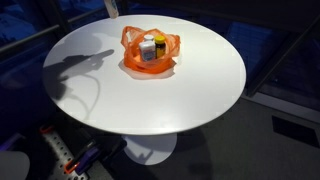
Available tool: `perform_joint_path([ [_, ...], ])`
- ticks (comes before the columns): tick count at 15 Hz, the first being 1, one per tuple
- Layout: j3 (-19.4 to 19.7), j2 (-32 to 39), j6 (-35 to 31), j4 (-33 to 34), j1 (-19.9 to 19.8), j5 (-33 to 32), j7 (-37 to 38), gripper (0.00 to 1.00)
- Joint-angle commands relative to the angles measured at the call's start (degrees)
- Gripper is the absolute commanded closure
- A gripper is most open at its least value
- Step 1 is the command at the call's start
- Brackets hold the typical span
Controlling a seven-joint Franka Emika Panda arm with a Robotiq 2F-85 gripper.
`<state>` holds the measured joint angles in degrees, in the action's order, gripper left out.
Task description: Pick up the longest white bottle from the orange plastic bag and put it on the table
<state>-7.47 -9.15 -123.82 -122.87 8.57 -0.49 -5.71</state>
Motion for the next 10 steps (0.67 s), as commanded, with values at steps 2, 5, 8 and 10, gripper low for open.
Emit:
perform_joint_path([
  [2,-1.1,2.2,0.8,1.3,1.7,3.7,-0.7,0.89],
  [5,-2.0,4.6,1.5,1.8,2.4,4.3,0.1,0.89],
  [8,-2.7,6.5,2.2,2.2,2.7,3.5,0.5,0.89],
  [10,-2.6,5.8,0.2,0.1,2.5,3.3,0.0,0.65],
])
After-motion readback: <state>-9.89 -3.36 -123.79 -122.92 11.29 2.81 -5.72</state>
